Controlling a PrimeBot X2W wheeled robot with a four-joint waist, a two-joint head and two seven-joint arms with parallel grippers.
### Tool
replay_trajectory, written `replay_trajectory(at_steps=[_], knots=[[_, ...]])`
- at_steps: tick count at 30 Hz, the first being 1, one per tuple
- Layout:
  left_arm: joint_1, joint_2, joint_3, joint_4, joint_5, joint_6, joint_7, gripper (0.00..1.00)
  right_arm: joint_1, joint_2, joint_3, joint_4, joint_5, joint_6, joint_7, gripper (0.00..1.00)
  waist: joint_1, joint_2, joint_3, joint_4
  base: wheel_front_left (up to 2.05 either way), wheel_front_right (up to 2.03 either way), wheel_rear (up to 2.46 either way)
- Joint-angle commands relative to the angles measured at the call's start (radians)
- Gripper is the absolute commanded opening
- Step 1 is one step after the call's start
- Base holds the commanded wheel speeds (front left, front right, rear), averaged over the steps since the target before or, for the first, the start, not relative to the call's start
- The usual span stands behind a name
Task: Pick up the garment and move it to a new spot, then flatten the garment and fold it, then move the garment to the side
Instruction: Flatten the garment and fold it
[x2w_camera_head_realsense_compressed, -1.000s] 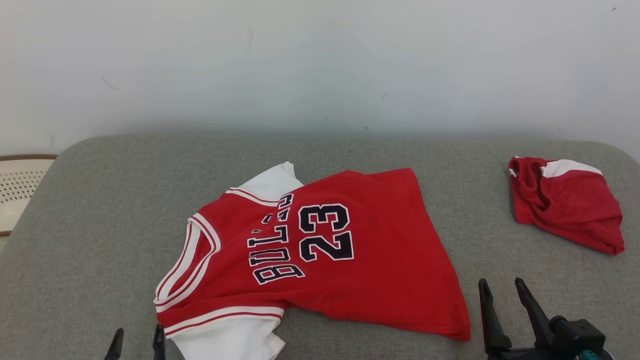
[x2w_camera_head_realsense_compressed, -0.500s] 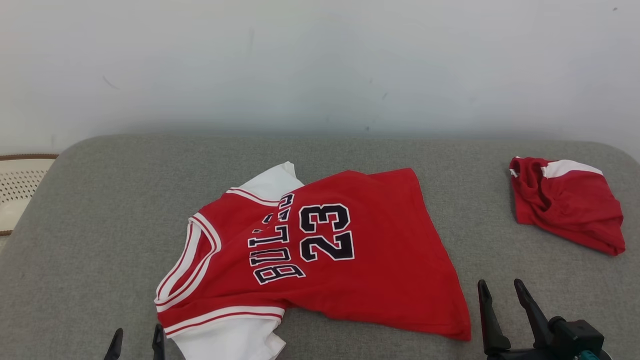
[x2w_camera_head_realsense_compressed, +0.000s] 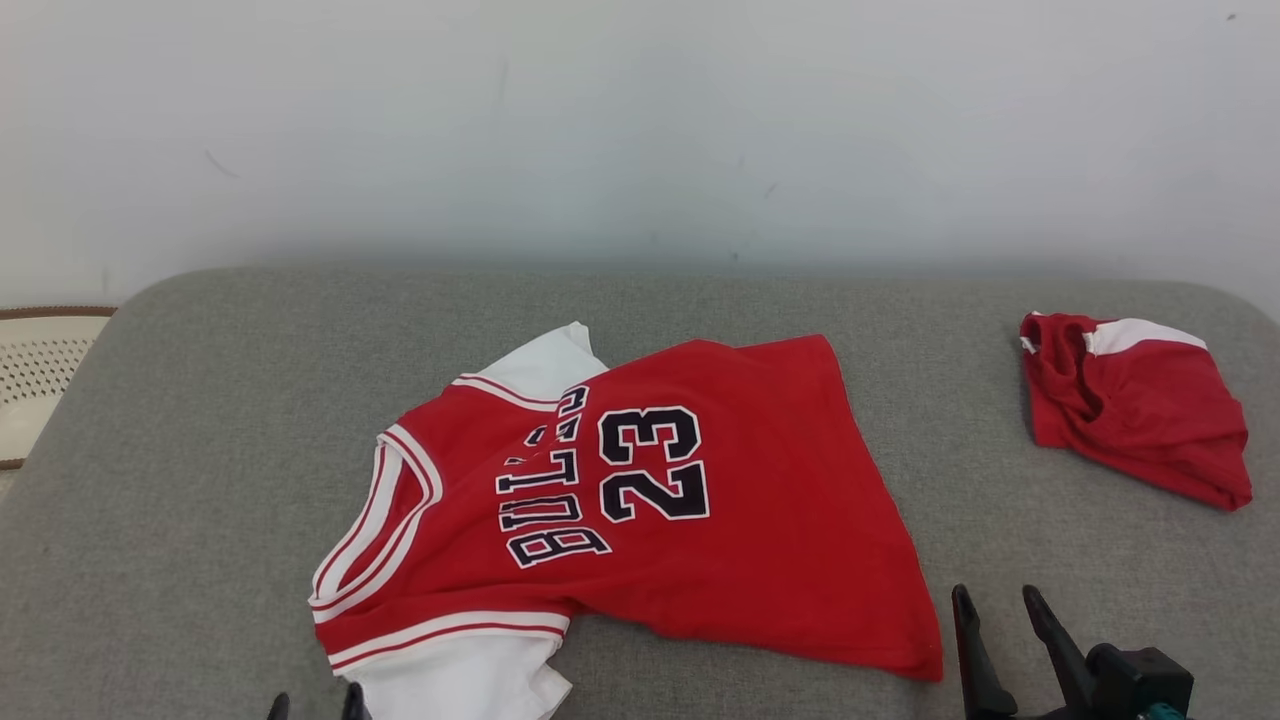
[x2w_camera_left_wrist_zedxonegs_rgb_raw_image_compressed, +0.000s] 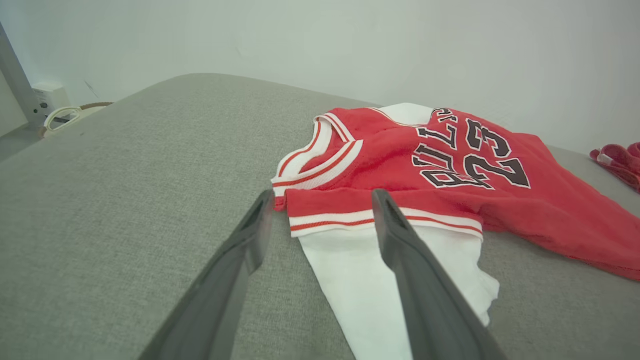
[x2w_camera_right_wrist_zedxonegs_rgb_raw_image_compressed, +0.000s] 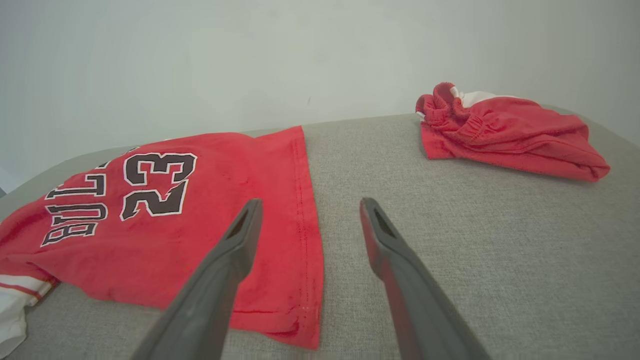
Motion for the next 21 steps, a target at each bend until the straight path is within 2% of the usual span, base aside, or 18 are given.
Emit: replay_trajectory(at_steps=[1, 6, 13, 21], knots=[[0.013, -0.001, -0.003, 0.009, -0.01, -0.005, 0.0, 1.0, -0.002, 0.001, -0.002, 0.004, 0.002, -0.001, 0.005, 1.0, 0.0, 0.0, 0.002, 0.001, 0.0, 0.0, 0.0], [-0.002, -0.01, -0.052, 0.099, -0.041, -0.021, 0.001, 1.0, -0.02, 0.005, -0.008, 0.059, -0.001, -0.001, 0.044, 1.0, 0.0, 0.0, 0.015, 0.006, 0.0, 0.0, 0.0], [-0.03, -0.017, -0.106, 0.233, -0.092, -0.021, -0.004, 1.0, -0.043, 0.02, -0.012, 0.13, -0.006, -0.001, 0.064, 1.0, 0.0, 0.0, 0.027, 0.005, 0.0, 0.0, 0.0], [-0.043, -0.018, -0.216, 0.304, -0.163, -0.02, -0.007, 1.0, -0.093, 0.034, -0.001, 0.235, -0.005, -0.001, 0.049, 1.0, 0.0, 0.0, 0.042, -0.003, 0.0, 0.0, 0.0]])
